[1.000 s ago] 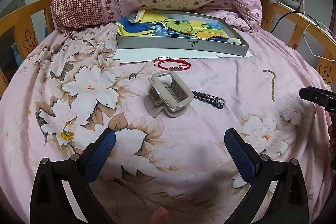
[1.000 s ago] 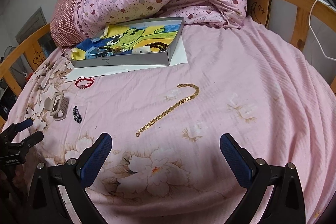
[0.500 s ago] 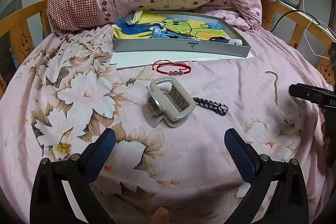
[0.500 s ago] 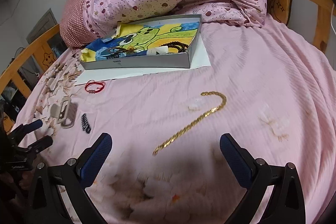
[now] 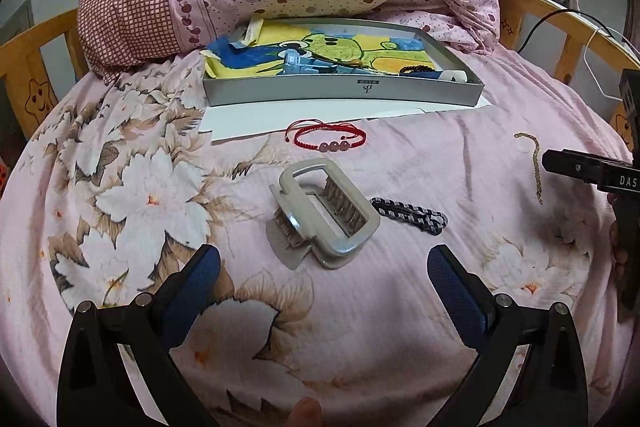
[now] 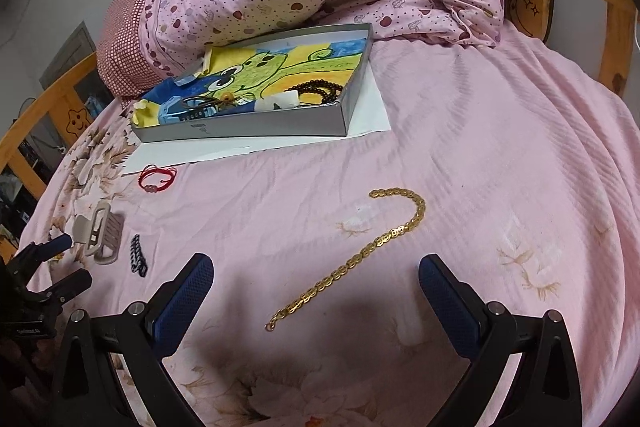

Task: Organize jewelry
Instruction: 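Grasp the beige claw clip with the left gripper while the right gripper grasps the gold chain, then carry the beige claw clip and gold chain into the gray tray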

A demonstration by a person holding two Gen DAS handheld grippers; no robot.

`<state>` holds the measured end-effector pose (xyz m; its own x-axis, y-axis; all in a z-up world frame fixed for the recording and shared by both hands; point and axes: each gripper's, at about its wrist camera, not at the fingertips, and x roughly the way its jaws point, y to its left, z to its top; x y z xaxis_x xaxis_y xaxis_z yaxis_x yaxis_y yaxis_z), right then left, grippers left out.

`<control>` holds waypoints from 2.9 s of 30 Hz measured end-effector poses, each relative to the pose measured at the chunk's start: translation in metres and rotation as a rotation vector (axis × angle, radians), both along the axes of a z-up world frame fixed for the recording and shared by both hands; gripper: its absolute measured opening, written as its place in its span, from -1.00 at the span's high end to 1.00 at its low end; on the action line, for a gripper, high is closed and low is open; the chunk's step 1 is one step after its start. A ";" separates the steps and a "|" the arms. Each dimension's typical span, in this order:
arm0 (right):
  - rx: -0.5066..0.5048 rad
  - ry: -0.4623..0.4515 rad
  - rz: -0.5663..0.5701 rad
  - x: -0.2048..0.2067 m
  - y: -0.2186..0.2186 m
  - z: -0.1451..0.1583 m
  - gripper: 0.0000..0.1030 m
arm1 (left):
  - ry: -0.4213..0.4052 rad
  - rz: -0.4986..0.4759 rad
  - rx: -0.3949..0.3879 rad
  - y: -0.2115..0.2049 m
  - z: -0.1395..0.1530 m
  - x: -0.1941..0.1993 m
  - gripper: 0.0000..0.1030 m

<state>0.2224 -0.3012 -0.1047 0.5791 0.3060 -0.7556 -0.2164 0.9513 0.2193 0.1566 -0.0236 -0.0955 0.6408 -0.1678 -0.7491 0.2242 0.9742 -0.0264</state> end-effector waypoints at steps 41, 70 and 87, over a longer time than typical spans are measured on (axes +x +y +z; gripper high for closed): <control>0.109 0.107 -0.027 0.020 0.007 -0.020 -0.60 | 0.043 0.006 0.021 -0.005 -0.018 0.038 -0.18; 0.067 0.157 0.159 -0.011 0.066 -0.023 0.88 | 0.028 -0.045 0.007 -0.018 -0.012 0.022 -0.02; 0.446 0.198 0.141 -0.032 0.057 0.016 0.93 | 0.026 -0.067 -0.071 -0.017 0.009 -0.005 -0.01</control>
<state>0.1901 -0.2439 -0.0890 0.3679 0.6886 -0.6249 -0.2488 0.7205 0.6473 0.1513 -0.0410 -0.0870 0.6067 -0.2629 -0.7502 0.2875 0.9524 -0.1012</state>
